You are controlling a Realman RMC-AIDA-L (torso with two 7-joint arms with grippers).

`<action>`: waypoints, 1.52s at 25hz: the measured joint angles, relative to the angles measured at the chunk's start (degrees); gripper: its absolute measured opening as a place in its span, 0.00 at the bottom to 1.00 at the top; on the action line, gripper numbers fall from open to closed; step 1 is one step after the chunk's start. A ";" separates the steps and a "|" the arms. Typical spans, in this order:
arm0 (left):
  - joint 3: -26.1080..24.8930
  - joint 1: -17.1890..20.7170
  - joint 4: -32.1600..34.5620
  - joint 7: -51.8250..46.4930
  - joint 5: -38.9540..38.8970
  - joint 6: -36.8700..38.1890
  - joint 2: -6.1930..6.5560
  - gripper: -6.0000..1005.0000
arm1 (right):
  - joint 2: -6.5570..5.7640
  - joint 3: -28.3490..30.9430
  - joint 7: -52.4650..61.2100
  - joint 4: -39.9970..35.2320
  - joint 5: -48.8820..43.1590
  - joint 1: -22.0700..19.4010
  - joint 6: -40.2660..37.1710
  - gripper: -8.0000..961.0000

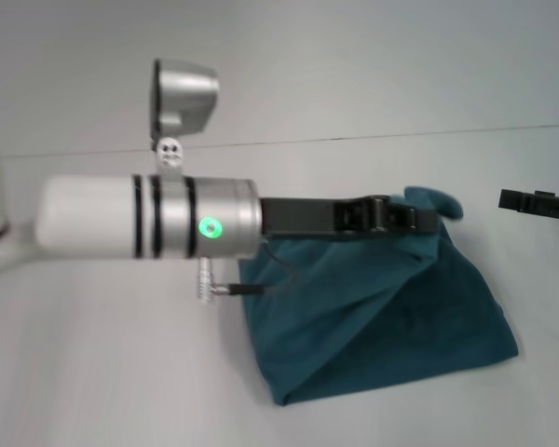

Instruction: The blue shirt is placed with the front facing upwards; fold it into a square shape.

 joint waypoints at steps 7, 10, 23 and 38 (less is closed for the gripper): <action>5.17 -1.77 -14.30 11.91 -15.32 -7.89 -0.03 0.07 | 0.10 -0.13 -0.82 0.00 -0.17 -0.06 -0.19 0.95; 5.31 -1.03 -19.92 18.86 -20.81 -6.86 -0.06 0.07 | 0.10 -0.13 -1.19 0.00 -0.22 -0.02 -0.10 0.95; 5.76 2.50 -19.29 19.26 -20.81 -2.36 -0.10 0.53 | 0.04 -0.20 -0.74 1.23 -0.38 0.32 0.44 0.95; 9.37 19.44 2.33 20.55 -13.36 -1.70 0.60 0.93 | -3.08 -5.80 15.22 3.04 -10.41 4.21 -3.85 0.95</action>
